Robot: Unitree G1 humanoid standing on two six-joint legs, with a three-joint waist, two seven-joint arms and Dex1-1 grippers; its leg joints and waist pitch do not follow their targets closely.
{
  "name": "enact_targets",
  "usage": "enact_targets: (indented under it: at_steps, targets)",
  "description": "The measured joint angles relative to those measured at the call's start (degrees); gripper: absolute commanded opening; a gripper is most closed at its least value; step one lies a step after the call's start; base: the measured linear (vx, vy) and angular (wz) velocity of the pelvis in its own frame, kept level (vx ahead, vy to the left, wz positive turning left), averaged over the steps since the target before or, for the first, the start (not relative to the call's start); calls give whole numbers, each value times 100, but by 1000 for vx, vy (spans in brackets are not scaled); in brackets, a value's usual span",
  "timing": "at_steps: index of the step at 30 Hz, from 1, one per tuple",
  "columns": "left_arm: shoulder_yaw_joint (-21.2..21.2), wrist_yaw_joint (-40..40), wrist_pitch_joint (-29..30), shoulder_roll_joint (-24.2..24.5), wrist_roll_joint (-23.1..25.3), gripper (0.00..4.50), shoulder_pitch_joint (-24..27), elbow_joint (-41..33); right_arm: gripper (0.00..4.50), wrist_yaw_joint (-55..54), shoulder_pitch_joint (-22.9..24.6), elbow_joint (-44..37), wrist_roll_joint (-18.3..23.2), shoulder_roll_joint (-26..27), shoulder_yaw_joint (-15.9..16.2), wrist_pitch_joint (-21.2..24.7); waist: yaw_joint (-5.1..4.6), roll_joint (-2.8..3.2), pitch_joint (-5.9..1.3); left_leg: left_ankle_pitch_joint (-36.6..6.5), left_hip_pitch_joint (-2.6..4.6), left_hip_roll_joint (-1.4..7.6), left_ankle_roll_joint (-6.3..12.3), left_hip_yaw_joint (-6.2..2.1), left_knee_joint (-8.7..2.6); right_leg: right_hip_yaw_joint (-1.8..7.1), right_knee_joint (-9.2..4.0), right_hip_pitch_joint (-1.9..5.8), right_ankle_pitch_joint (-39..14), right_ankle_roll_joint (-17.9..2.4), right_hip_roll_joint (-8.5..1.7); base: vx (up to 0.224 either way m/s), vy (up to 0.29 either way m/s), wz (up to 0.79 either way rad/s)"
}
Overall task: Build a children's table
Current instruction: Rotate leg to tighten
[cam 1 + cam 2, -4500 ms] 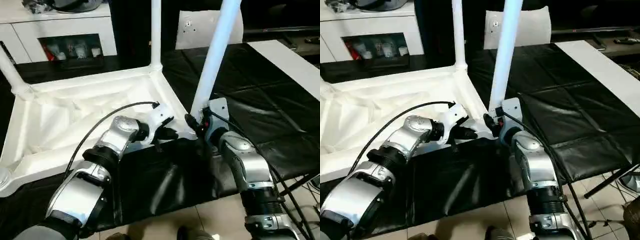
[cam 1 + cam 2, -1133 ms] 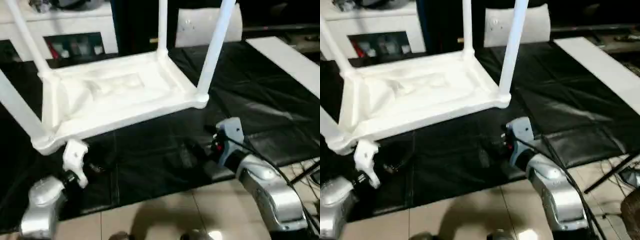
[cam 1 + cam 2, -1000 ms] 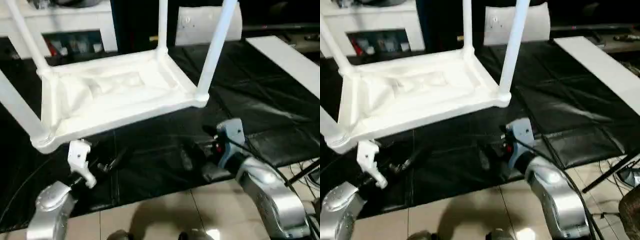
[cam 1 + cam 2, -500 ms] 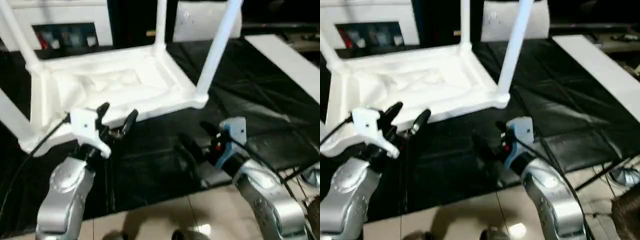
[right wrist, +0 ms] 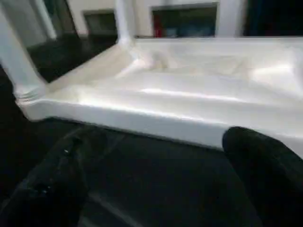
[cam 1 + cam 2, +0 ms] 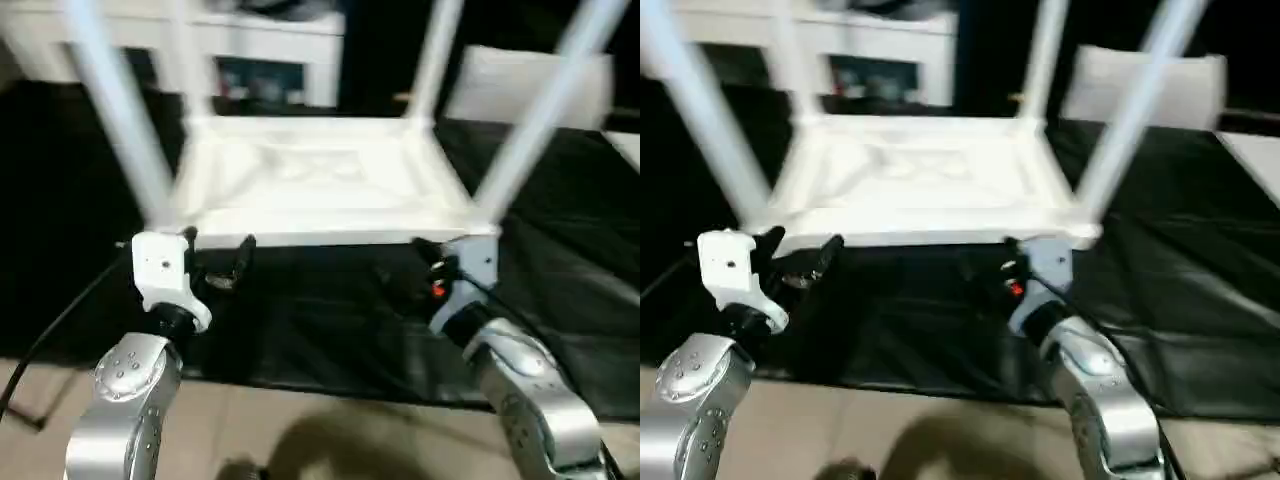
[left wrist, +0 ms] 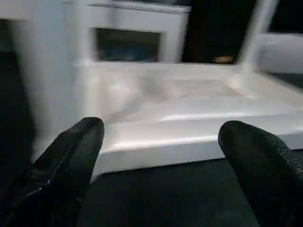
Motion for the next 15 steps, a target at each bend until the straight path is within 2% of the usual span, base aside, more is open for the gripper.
enact_targets:
  at_steps: [1,4,6,10,15]
  targets:
    - [91,33,31,37,10,443,-5,33,450,6,0,-3,-13,-1,80,-7,-6,-10,-6,-4,5,-5,5,26,24,94,0,0,7,5,27,-40,86,1]
    - [179,210,113,65,56,443,-144,156,450,55,26,-7,-16,-33,96,-145,-39,-13,-9,-41,16,-11,4,100,16,179,-59,6,102,127,31,-57,57,-9]
    - [241,293,103,78,108,443,-311,322,450,109,87,-14,-66,-53,104,-280,-119,-24,-11,-30,46,-8,-12,176,-32,243,-69,4,114,175,31,-89,10,-11]
    - [275,312,48,177,159,443,-584,599,450,337,127,-101,54,-158,100,-196,-197,-42,-17,-16,103,-4,-36,208,-124,262,-97,-6,111,182,36,-18,-2,-2]
    - [425,517,24,406,384,443,-1165,1406,450,593,125,-110,94,-349,330,-105,-216,-37,-20,6,101,17,-68,208,-162,258,-93,-26,131,178,60,0,0,0]
